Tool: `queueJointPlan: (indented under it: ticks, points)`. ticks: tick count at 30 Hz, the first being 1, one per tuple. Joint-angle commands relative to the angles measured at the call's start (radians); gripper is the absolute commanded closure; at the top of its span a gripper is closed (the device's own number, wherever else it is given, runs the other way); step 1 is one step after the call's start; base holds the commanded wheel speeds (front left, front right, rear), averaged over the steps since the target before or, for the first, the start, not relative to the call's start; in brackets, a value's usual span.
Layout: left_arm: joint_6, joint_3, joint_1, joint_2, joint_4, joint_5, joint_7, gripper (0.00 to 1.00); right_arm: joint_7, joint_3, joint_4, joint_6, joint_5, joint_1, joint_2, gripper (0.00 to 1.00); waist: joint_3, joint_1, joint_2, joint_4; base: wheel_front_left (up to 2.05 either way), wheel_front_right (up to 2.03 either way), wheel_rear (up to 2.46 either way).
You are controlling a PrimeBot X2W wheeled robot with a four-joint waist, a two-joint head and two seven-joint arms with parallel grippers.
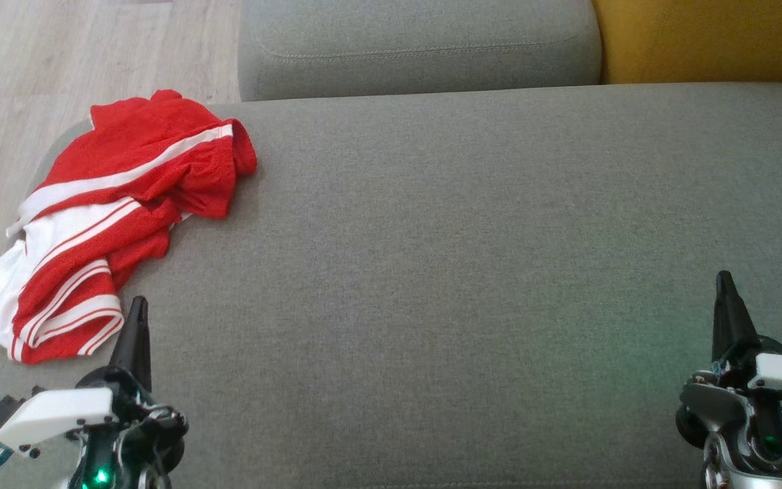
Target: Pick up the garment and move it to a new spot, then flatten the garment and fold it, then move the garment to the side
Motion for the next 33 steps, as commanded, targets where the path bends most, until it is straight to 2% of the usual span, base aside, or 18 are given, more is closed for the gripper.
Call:
queueJointPlan:
  ticks: [1, 30, 31, 33]
  points:
    - [-0.007, 0.035, -0.054, 0.017, -0.038, -0.004, 0.007, 1.0, 0.006, 0.021, -0.039, -0.001, 0.007, -0.02, -0.005, 1.0, 0.0, 0.0, 0.0, 0.0, 0.0, 0.0, 0.0]
    - [-0.007, 0.035, -0.054, 0.017, -0.038, -0.004, 0.007, 1.0, 0.006, 0.021, -0.039, -0.001, 0.007, -0.02, -0.005, 1.0, 0.0, 0.0, 0.0, 0.0, 0.0, 0.0, 0.0]
    - [0.001, 0.0, 0.001, -0.001, 0.004, 0.0, -0.001, 0.0, 0.0, 0.0, 0.004, 0.0, 0.0, 0.0, 0.0, 0.0, 0.0, 0.0, 0.0, 0.0, 0.0, 0.0, 0.0]
    - [0.001, -0.002, 0.014, -0.005, 0.032, 0.0, -0.002, 0.0, 0.0, 0.002, 0.035, 0.0, 0.0, 0.006, 0.002, 0.0, 0.0, 0.0, 0.0, 0.0, 0.0, 0.0, 0.0]
